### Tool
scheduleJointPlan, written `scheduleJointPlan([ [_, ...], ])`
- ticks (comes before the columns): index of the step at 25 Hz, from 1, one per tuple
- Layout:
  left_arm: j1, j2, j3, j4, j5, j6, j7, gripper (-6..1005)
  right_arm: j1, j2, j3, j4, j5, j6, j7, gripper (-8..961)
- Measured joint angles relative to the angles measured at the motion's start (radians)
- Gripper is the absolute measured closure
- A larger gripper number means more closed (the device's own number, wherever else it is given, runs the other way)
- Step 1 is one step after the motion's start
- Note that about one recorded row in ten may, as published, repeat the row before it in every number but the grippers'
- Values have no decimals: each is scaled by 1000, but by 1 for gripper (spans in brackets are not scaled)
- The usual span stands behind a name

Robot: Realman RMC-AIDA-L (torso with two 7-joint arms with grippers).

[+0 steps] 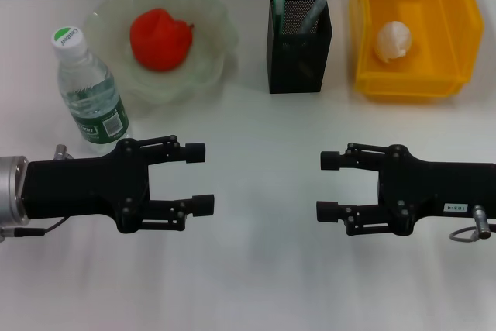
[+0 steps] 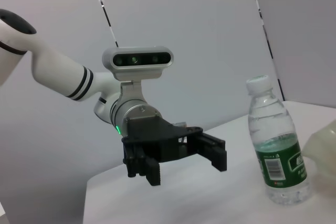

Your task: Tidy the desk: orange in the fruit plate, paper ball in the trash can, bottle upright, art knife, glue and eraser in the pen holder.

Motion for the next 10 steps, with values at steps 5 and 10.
scheduleJointPlan([
  [5, -2, 4, 8, 11, -1, -3, -16, 191, 3, 2, 8, -7, 2, 7, -3, 136],
  [10, -4, 5, 21, 12, -3, -14, -18, 191, 3, 4, 4, -6, 22, 15, -23, 137],
])
